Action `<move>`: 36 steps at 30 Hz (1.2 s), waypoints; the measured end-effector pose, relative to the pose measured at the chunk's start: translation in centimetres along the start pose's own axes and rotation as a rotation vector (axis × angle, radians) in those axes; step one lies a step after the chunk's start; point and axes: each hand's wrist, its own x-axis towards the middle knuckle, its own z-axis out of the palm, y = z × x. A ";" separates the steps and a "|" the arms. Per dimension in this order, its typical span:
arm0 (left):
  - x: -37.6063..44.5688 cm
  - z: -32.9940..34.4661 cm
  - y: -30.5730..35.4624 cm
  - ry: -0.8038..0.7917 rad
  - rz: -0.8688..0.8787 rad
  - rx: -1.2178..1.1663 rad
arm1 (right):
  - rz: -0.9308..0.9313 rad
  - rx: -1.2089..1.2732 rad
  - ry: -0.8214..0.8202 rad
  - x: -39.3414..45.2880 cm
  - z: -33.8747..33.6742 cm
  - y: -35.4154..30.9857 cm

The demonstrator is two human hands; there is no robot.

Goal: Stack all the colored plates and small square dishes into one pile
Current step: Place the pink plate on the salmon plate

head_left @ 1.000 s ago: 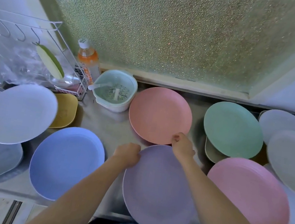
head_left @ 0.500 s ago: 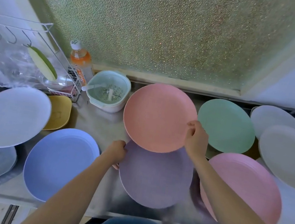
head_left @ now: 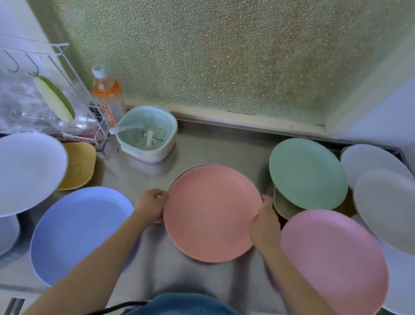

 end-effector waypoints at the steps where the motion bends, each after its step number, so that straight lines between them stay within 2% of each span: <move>1: -0.2 0.0 0.1 0.004 0.045 0.061 | 0.022 -0.016 0.007 -0.1 0.5 0.1; 4: -0.7 0.3 0.0 -0.003 0.140 0.180 | 0.038 -0.132 0.031 -0.2 1.3 0.3; 7: -0.5 0.4 -0.4 -0.005 0.179 0.249 | 0.044 -0.241 -0.015 -0.2 1.7 0.5; 12: -0.4 0.5 -0.3 0.017 0.239 0.352 | 0.068 -0.213 -0.134 -0.7 2.2 1.3; 20: 0.7 0.5 -0.6 0.002 0.236 0.410 | 0.045 -0.257 -0.119 -0.7 1.9 1.0; 24: 1.2 0.7 -1.0 0.014 0.237 0.421 | 0.038 -0.368 -0.130 -0.5 1.6 0.5; 28: 1.1 0.7 -0.9 0.027 0.229 0.412 | -0.009 -0.381 -0.028 -0.8 1.1 0.6; 33: 1.1 0.6 -1.5 0.012 0.191 0.402 | -0.158 -0.342 0.250 -3.0 -0.2 2.1; 36: 0.7 0.7 -1.8 0.008 0.206 0.393 | -0.040 -0.416 0.244 -4.5 -0.4 3.6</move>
